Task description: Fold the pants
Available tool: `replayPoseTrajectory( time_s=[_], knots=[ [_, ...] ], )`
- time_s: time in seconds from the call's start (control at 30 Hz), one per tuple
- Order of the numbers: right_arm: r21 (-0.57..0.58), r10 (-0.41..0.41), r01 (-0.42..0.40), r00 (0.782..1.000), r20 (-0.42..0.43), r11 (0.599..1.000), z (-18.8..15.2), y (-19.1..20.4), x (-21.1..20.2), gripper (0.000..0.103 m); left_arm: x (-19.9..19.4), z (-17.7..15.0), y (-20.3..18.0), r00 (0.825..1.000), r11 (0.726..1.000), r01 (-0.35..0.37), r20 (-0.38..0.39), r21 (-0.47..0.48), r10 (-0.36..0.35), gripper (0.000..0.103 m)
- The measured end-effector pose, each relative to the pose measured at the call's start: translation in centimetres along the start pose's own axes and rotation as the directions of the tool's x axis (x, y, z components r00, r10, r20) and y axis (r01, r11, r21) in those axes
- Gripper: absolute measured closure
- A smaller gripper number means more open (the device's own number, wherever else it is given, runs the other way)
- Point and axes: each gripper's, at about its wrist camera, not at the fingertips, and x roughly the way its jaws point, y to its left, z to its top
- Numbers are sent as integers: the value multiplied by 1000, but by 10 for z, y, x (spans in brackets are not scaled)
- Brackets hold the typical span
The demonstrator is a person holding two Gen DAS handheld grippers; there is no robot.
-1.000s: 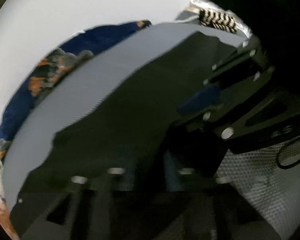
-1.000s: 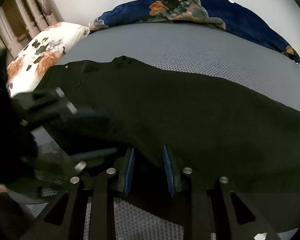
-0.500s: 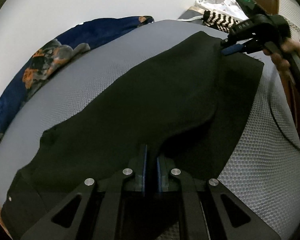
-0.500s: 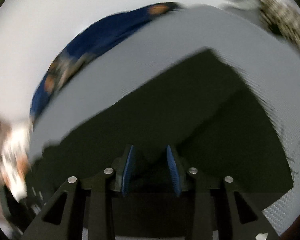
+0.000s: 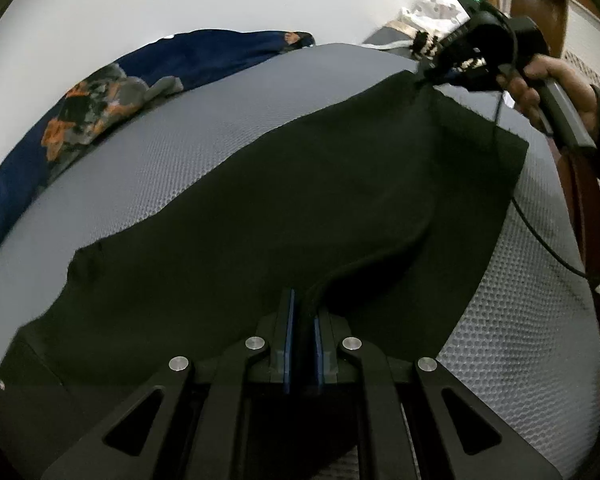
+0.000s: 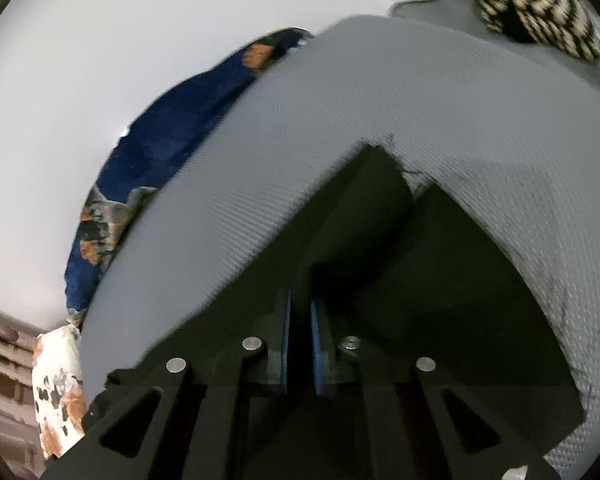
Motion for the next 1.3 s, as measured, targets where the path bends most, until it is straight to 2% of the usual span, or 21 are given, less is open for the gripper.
replayPoseTrajectory(
  time_s=[0.2, 0.3, 0.4, 0.47, 0.57, 0.73, 0.87, 1.3],
  knots=[
    [-80, -21, 17, 998, -51, 997, 30, 56, 45, 93, 3, -5, 6, 1000, 999, 11, -5, -50, -11, 95],
    [-107, 8, -23, 991, -131, 994, 38, 72, 77, 82, 6, -8, 11, 1000, 996, 20, -20, -83, -22, 95],
    [-122, 53, -72, 987, -151, 990, 40, 79, 87, 80, 8, -9, 15, 999, 994, 26, -32, -107, -30, 95],
    [-139, 71, -88, 990, -126, 986, 42, 78, 77, 80, 10, -10, 15, 999, 992, 36, -34, -119, -40, 95],
    [-142, 55, -66, 996, -76, 988, 46, 67, 56, 80, 11, -9, 16, 998, 991, 42, -31, -126, -47, 95],
    [-21, 30, -31, 998, -61, 999, 51, 20, 47, 80, 13, -9, 19, 998, 988, 56, -25, -146, -60, 95],
    [87, 67, -60, 995, -74, 994, 49, -6, 60, 80, 13, -9, 18, 998, 987, 58, -26, -150, -63, 95],
    [104, 102, -93, 990, -93, 990, 62, 4, 103, 80, 15, -8, 22, 997, 983, 66, -29, -170, -72, 94]
  ],
)
